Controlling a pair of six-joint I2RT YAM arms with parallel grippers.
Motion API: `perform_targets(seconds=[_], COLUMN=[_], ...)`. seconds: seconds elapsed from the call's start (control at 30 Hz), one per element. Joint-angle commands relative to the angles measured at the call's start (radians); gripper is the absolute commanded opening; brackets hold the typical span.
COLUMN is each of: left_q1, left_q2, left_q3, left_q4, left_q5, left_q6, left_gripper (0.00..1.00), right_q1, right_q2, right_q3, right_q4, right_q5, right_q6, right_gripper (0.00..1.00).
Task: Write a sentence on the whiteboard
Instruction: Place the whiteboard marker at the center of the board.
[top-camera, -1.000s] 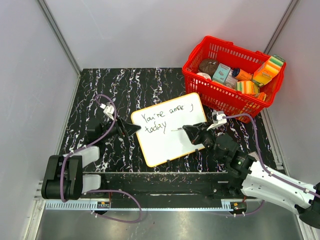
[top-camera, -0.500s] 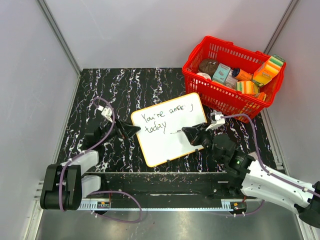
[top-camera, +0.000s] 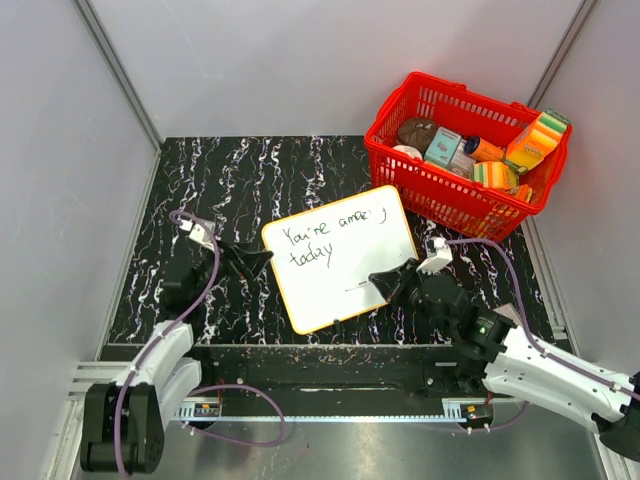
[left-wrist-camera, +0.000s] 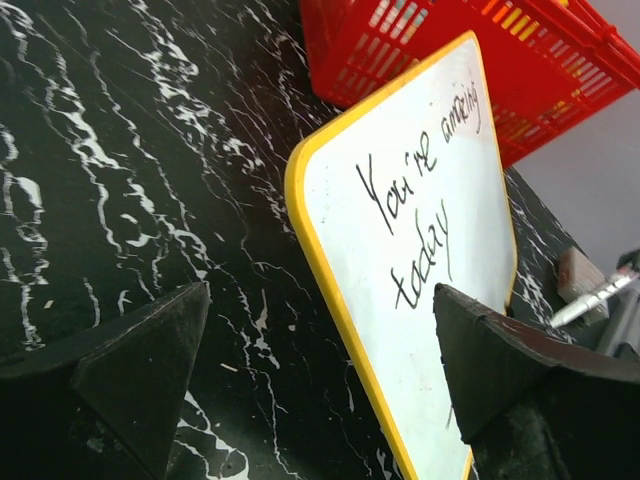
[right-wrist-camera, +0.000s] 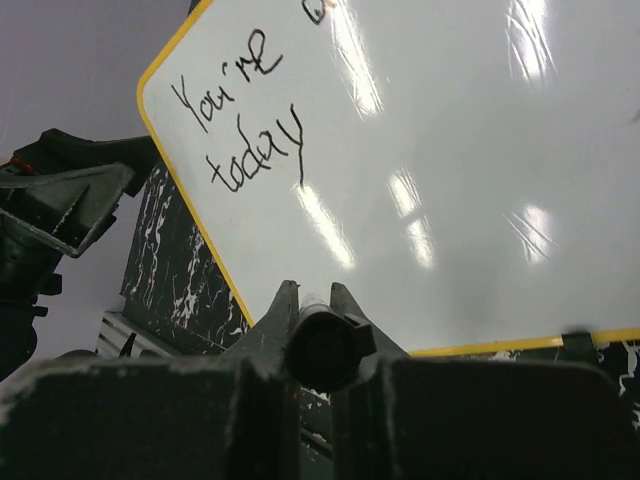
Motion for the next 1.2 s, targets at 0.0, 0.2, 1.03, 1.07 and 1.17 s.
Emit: perform_targets(seconds=[0.0,0.2,1.03,1.07,1.17], left_q1=[0.004,0.004,0.004,0.004,0.004], left_q2=[-0.113,-0.244,-0.312,-0.313,-0.310], left_q3=[-0.028,-0.057,-0.072,-0.072,-0.072], left_q4=[-0.062,-0.129,-0.157,-0.157,-0.156], left_q5=[-0.146,-0.252,-0.298,-0.298,-0.295], left_q6=[0.046,0.059,0.065,0.066,0.063], left_gripper=[0.99,0.99,0.99,0.99,0.99], right_q1=[-0.007,-0.007,-0.007,-0.007,-0.005], right_q2=[-0.077,-0.210,-0.374,-0.374,-0.387], right_q3=[-0.039,-0.099,-0.208,-0.203,-0.184], right_q4=[-0.140,-0.341,-0.601,-0.601,-0.589], right_q5=[-0.026,-0.040,0.054,0.080,0.137], right_q6=[0.165,0.296,0.577,0.574,0.517], right_gripper=[0.00,0.00,0.59,0.63,0.75])
